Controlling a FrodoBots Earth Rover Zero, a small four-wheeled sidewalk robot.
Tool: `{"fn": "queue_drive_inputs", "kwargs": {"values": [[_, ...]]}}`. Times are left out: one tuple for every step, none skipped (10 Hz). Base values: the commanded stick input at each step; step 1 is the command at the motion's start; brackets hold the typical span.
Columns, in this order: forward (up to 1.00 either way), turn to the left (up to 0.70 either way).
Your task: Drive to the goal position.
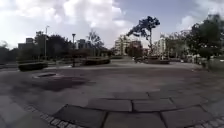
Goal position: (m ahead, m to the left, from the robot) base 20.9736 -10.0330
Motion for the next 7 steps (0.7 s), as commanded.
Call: {"fn": "queue_drive_inputs", "kwargs": {"values": [[0.7, 0.0], [0.7, 0.0], [0.7, 0.0], [0.7, 0.0], [0.7, 0.0], [0.7, 0.0], [0.7, 0.0]]}}
